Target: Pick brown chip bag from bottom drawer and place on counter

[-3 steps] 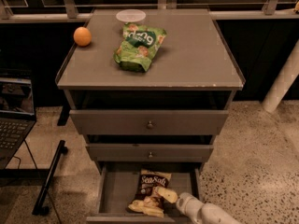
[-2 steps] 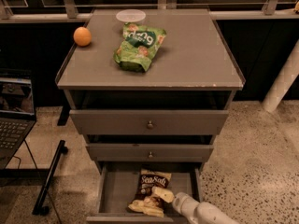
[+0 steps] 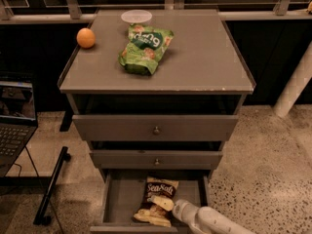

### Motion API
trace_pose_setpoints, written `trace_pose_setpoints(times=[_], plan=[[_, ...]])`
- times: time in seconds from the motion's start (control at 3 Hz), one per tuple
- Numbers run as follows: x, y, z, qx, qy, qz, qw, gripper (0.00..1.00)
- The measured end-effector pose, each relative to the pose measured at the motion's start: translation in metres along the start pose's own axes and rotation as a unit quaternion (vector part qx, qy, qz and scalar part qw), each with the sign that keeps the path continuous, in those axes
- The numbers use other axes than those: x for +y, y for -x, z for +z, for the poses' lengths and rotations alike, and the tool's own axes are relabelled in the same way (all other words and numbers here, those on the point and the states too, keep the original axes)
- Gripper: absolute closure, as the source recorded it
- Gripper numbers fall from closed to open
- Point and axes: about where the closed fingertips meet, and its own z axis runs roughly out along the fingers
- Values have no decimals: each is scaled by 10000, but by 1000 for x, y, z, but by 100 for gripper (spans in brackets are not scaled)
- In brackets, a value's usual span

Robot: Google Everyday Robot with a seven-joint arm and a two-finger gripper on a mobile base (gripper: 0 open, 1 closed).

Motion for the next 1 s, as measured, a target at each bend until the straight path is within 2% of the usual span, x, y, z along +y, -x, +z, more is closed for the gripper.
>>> trace_pose_setpoints(times=[0.67, 1.0], plan=[[1, -19, 24, 389, -49, -120, 9992, 0], [-8, -29, 28, 607, -221, -266, 9976, 0]])
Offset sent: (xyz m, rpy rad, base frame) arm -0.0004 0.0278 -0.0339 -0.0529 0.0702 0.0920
